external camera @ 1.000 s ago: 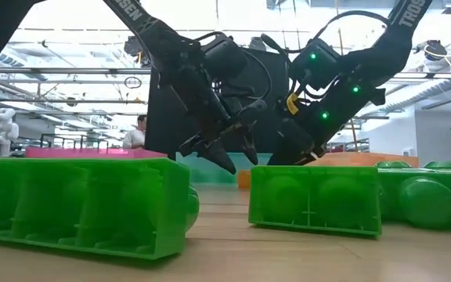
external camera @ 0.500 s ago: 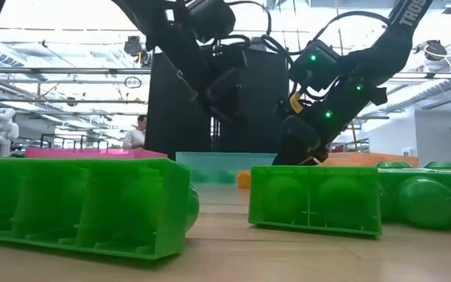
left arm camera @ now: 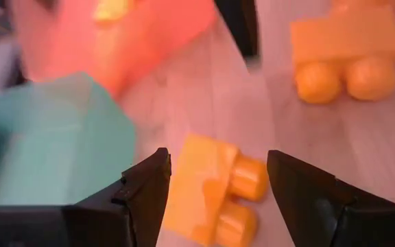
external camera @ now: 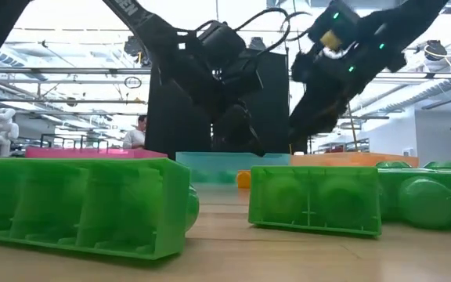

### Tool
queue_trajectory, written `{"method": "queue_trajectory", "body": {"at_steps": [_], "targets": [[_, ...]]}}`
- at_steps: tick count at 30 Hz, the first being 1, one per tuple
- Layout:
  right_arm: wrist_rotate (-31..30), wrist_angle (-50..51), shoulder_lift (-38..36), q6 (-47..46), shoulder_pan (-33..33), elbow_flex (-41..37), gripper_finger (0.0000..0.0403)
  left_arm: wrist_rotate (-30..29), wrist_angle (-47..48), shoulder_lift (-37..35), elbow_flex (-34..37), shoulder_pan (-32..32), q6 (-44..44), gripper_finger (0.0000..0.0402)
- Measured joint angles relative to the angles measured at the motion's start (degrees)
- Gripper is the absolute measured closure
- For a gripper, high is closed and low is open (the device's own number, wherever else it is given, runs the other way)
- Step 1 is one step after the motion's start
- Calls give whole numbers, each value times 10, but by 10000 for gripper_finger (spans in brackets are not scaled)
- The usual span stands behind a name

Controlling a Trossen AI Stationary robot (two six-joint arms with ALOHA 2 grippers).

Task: Sort blocks
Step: Put the yellow game piece into the orange bin

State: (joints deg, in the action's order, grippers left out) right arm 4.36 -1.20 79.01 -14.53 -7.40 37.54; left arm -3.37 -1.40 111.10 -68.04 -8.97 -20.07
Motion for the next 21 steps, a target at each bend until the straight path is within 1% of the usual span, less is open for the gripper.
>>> {"method": "queue_trajectory", "body": {"at_steps": [2, 4, 11, 14, 16, 17, 21], "targets": [[-3, 8, -31, 2, 0, 0, 66, 45, 13, 5, 0, -10, 1, 156], [-15, 22, -59, 2, 0, 1, 66, 58, 22, 17, 1, -16, 1, 156], [-18, 54, -115, 2, 0, 1, 66, 37, 9, 39, 1, -37, 1, 155], [-18, 69, -121, 2, 0, 1, 66, 21, 0, 38, 0, -39, 2, 155], [-18, 75, -123, 2, 0, 1, 66, 22, 9, 37, -6, -37, 3, 155], [-18, 77, -124, 2, 0, 1, 66, 34, 11, 36, -9, -37, 8, 155], [-18, 86, -123, 4, 0, 1, 66, 126, 63, 38, -16, -36, 84, 155]]}}
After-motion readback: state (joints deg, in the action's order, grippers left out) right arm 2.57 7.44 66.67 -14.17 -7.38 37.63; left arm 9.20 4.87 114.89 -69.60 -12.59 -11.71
